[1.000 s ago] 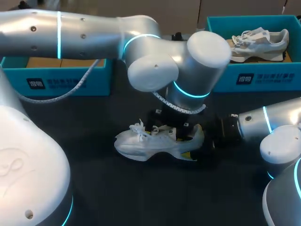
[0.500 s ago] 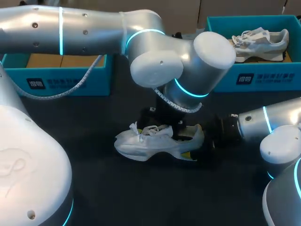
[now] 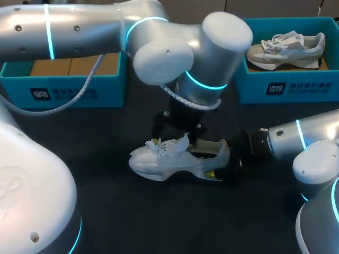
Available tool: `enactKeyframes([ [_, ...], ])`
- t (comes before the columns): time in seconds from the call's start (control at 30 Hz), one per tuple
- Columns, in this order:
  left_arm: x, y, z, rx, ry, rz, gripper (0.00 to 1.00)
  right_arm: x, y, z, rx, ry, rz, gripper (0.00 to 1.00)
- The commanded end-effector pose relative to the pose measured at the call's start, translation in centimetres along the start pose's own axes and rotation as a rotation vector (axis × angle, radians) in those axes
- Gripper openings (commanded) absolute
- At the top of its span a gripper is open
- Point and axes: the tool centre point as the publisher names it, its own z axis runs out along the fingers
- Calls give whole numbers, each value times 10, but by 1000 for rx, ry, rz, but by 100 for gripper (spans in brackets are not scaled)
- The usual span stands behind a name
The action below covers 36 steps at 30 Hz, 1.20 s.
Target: Take the shoe out of the shoebox, open the shoe tongue, remove and reinsert the insole, then place the shoe into the shoebox
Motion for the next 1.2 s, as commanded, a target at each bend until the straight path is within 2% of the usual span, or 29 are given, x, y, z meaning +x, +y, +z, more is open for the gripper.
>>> enactKeyframes([
  [0.03, -2, 1, 0, -16, 48, 16, 62, 1, 0, 6, 6, -2, 1, 0],
  [0.1, 0, 1, 1, -30, 67, 29, 47, 1, 0, 6, 6, -2, 1, 0],
  [0.13, 2, 1, 2, -33, 68, 31, 44, 1, 0, 6, 6, -2, 1, 0],
  [0.2, 6, 0, 3, -40, 68, 51, 46, 1, 0, 6, 6, -2, 1, 0],
  [0.23, 8, 0, 4, -48, 74, 62, 49, 1, 0, 6, 6, -2, 1, 0],
  [0.27, 9, -1, 4, -53, 80, 78, 64, 1, 0, 6, 6, -2, 1, 0],
  [0.3, 10, -1, 4, -54, 84, 89, 71, 1, 0, 6, 6, -2, 1, 0],
  [0.33, 12, -1, 3, -58, 92, 108, 88, 1, 0, 6, 6, -2, 1, 0],
  [0.4, 13, -3, 2, -65, 104, 143, 97, 1, 0, 6, 6, -2, 1, 0],
  [0.47, 13, -3, 0, -57, 102, 187, 100, 1, 0, 6, 6, -2, 1, 0],
  [0.57, 14, -4, -1, -44, 89, 237, 100, 1, 0, 6, 6, -2, 1, 0],
  [0.67, 15, -4, -2, -46, 91, 292, 94, 1, 0, 6, 6, -2, 1, 0],
  [0.73, 16, -5, -3, -47, 86, 330, 85, 1, 0, 6, 6, -2, 1, 0],
  [0.87, 17, -5, -5, -69, 83, 414, 80, 1, 0, 6, 6, -2, 1, 0],
  [1.03, 17, -5, -5, -108, 81, 455, 80, 1, 0, 6, 6, -2, 1, 0],
  [1.2, 17, -7, -2, -140, 64, 458, 83, 1, 0, 6, 6, -2, 1, 0],
])
